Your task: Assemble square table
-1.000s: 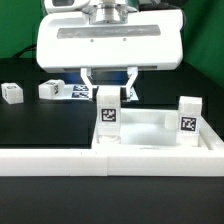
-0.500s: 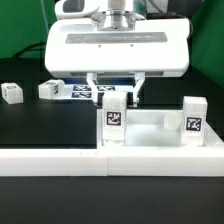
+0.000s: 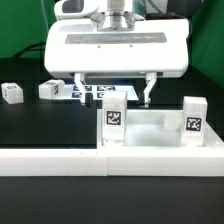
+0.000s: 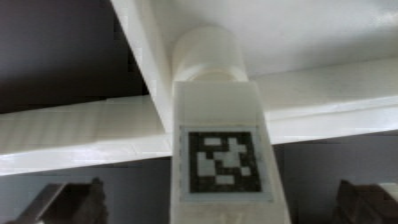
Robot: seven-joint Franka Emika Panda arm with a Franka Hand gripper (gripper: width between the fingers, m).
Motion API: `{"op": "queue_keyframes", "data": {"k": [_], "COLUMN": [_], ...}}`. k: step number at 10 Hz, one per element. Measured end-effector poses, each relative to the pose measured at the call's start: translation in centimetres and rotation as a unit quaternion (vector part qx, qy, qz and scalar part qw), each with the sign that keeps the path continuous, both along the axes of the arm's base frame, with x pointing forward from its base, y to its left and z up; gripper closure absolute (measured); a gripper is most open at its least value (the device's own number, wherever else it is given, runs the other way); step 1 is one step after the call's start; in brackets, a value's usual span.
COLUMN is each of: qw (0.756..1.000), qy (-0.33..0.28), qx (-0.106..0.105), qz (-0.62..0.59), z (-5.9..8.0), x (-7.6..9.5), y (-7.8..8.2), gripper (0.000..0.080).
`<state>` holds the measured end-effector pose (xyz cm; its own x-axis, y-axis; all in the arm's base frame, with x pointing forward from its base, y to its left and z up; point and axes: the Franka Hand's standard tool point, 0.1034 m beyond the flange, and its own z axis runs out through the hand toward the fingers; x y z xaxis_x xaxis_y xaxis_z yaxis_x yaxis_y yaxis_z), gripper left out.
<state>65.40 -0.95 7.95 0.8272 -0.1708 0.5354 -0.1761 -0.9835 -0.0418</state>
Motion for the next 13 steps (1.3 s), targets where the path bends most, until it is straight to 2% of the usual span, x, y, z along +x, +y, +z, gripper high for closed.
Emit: {"op": "queue_keyframes", "data": {"k": [4,5,6,7,9,11,13], "qw": [1.000,0.999,0.997,0.993,0.973,0.956,0.953], "qy": [0.001,0.043,0.069,0.103,0.204,0.268,0.278], "qx": [0.001,0.021,0.039,0.059,0.103,0.121,0.122], "qz": [0.000,0.001,0.002,0.001,0.004,0.005,0.004], "z": [0.0,-0.3,0.5,0.5,0.4,-0.1,-0.3], "x": [0.0,-0.3,-0.1,-0.1,0.1,0.5,1.2], "y": [0.0,0.1,0.0,0.5,0.9,0.8,0.5], "gripper": [0.0150,0.0150,0.0150,0.0150,0.0150,0.0150,0.0150]}}
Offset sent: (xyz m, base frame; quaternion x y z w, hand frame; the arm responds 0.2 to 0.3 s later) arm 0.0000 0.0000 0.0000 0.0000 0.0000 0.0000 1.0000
